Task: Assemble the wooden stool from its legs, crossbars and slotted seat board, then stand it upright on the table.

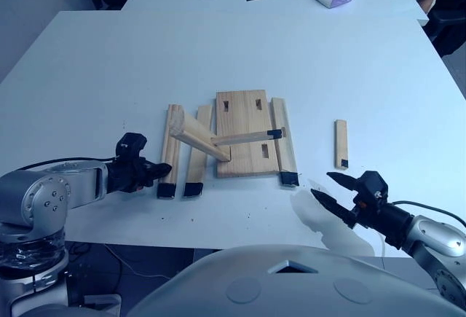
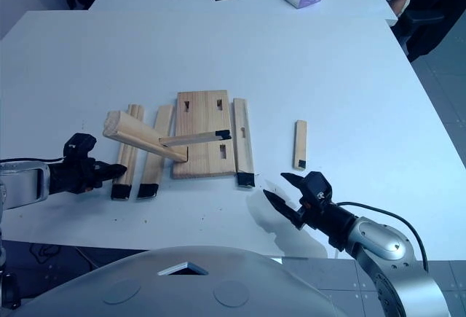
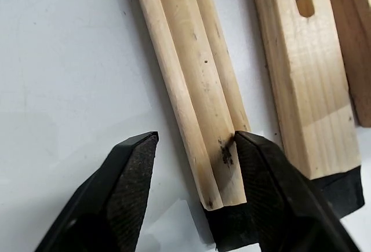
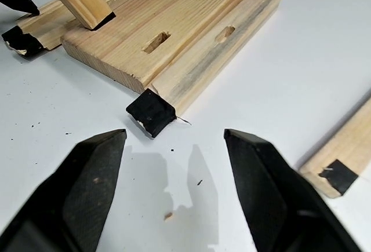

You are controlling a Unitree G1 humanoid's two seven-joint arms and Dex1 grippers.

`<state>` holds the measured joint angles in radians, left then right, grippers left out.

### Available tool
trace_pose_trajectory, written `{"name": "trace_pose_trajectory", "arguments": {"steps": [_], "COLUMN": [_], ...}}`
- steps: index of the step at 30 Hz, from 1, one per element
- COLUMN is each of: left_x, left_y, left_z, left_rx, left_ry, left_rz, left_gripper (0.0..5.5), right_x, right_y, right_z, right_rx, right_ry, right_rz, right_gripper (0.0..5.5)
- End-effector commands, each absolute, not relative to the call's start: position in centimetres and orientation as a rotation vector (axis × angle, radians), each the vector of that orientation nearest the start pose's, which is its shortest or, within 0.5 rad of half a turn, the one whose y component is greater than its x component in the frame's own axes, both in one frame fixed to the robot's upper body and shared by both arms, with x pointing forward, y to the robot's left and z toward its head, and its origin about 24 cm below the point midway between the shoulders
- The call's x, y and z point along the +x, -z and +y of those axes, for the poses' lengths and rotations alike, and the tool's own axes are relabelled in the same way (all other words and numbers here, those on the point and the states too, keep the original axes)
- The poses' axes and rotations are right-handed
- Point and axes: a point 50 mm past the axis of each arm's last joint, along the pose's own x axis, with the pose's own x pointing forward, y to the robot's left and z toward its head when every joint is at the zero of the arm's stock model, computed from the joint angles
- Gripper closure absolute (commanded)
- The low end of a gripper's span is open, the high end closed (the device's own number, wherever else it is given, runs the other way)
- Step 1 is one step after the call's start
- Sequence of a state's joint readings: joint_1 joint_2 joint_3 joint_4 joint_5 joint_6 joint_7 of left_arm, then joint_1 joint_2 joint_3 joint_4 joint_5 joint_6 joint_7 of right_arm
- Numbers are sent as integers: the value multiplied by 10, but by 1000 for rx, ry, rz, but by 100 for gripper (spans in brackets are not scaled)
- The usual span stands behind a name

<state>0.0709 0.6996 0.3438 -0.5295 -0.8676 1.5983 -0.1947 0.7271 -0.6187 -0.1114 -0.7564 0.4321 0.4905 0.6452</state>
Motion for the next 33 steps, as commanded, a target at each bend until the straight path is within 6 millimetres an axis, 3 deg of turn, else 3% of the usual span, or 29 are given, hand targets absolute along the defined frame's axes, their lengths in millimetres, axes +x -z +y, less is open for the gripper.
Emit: {"name": "trace_pose_trajectory", "arguments": {"steps": [1, 8, 15, 17, 24, 33], "left_x": [169, 173, 196, 205, 227, 241], "left_y": [-80, -82, -73, -74, -83, -97], "left_z": [248, 266, 315, 324, 311, 306], "left_rx": [-74, -7, 164, 192, 174, 160], "left_ry": [283, 217, 130, 136, 270, 290], "left_rz": [1106, 1166, 1164, 1145, 1085, 1037], "left_gripper": [304, 206, 91, 84, 84, 84], "right_x": [102, 102, 102, 101, 102, 103], "right_y": [-67, -65, -62, -61, -59, -59], "right_z": [-196, -194, -190, -188, -187, -187], "right_rx": [-51, -48, -40, -37, -33, -38], "right_ry": [-736, -728, -717, -715, -711, -709], "right_rz": [551, 547, 539, 539, 535, 528], "right_gripper": [241, 241, 241, 241, 241, 241]}}
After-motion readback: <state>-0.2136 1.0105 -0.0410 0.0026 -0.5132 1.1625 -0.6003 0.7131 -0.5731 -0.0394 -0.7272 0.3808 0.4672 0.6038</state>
